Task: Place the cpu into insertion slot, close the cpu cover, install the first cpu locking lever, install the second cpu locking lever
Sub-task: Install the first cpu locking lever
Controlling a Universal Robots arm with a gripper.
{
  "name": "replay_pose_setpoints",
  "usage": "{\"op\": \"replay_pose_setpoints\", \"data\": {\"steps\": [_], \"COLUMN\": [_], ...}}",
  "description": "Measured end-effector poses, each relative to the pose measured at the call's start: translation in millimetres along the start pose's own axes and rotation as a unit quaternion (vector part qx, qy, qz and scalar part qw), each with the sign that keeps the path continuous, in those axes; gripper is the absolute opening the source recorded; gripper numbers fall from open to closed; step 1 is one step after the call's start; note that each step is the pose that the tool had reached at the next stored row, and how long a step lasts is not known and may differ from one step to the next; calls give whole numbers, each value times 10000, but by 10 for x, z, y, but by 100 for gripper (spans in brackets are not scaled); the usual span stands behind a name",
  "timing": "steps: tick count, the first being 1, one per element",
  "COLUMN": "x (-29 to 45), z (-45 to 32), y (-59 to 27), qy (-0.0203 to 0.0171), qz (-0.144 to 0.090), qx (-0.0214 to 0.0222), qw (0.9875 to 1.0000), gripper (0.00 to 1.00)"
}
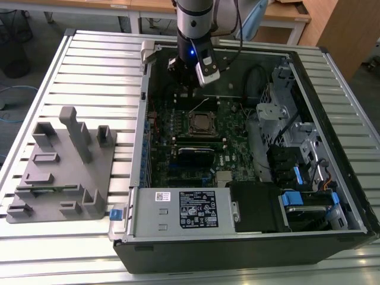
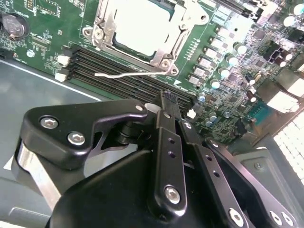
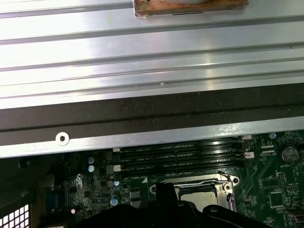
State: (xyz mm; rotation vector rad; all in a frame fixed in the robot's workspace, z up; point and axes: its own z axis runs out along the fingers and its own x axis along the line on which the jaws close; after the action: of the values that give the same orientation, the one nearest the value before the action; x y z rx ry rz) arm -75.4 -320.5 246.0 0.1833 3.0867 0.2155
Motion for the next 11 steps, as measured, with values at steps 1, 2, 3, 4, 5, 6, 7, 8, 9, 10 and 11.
{"op": "replay_pose_setpoints", "data": {"steps": [1, 2, 3, 4, 5, 6, 7, 8, 9, 10, 11], "x": [0, 0, -1, -2, -2, -4, -9, -16, -25, -36, -47], "z": [0, 0, 1, 1, 1, 2, 3, 5, 6, 7, 10], "y": [0, 0, 1, 1, 1, 1, 2, 2, 3, 4, 5], "qy": [0, -1, -1, -1, -1, -1, -1, -1, 0, 0, 0], "qz": [0, 1, 0, 0, 0, 0, -1, 0, 0, 0, 0], "qx": [0, -1, -1, -1, -1, -1, -1, -1, -1, 0, 0], "qw": [10000, 10000, 10000, 10000, 10000, 10000, 10000, 10000, 10000, 10000, 10000], "gripper": [10, 10, 10, 10, 10, 10, 10, 10, 10, 10, 10]}}
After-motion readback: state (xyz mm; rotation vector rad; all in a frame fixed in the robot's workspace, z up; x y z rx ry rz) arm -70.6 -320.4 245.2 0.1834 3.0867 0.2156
